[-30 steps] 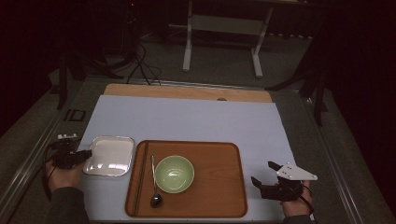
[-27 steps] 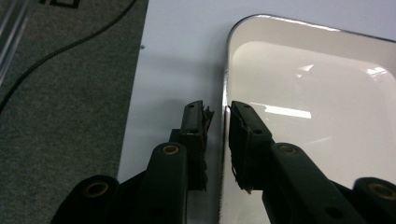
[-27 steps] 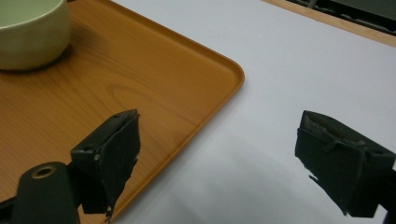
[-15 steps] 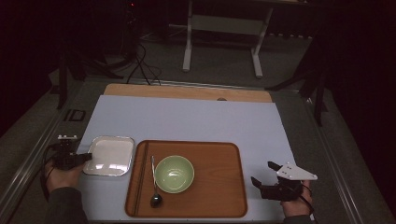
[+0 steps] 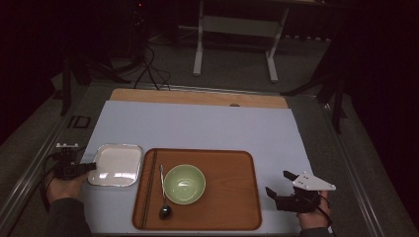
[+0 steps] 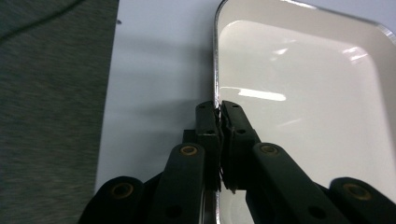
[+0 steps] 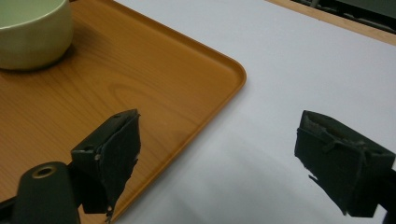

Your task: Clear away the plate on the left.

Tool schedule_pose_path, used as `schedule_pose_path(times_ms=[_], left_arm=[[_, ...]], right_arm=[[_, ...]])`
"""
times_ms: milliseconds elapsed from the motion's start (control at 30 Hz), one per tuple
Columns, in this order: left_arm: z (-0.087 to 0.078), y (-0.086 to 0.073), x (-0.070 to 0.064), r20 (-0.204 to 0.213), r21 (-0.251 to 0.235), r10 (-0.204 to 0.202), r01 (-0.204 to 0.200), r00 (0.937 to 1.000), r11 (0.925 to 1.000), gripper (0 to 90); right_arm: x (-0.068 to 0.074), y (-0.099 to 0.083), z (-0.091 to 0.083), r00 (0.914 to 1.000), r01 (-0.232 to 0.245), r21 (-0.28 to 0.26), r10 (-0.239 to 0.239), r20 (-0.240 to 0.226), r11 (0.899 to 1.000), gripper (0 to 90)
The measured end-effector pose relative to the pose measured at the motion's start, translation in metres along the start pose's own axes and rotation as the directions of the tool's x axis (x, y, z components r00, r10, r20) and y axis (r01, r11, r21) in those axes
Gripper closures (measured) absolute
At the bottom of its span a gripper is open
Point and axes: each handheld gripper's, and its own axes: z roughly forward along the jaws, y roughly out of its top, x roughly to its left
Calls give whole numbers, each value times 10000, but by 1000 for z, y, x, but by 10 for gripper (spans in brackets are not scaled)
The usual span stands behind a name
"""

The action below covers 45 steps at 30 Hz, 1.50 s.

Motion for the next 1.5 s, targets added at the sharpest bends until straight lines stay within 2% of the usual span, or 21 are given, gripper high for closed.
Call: schedule_pose_path(times_ms=[267,600,900,1267,1500], left_arm=[[-4,0,1,328,-316,-220,230,9992,9992,891],[-8,1,2,235,-539,-293,306,9993,9981,891],[-15,2,2,843,-938,-471,549,9953,9941,890],[-24,6,-13,1160,-1245,-83,228,9932,9920,890],[-29,7,-18,1442,-1369,-99,298,9895,9901,889]], right_arm=[[0,0,0,10000,5,-3,-5,-3,10000,136],[0,0,0,10000,3,-2,-3,-1,10000,136],[0,0,0,10000,4,6,-4,1,10000,136],[0,0,0,10000,-11,-3,11,-7,10000,136],[-1,0,-1,10000,-28,-21,28,-1,10000,136]])
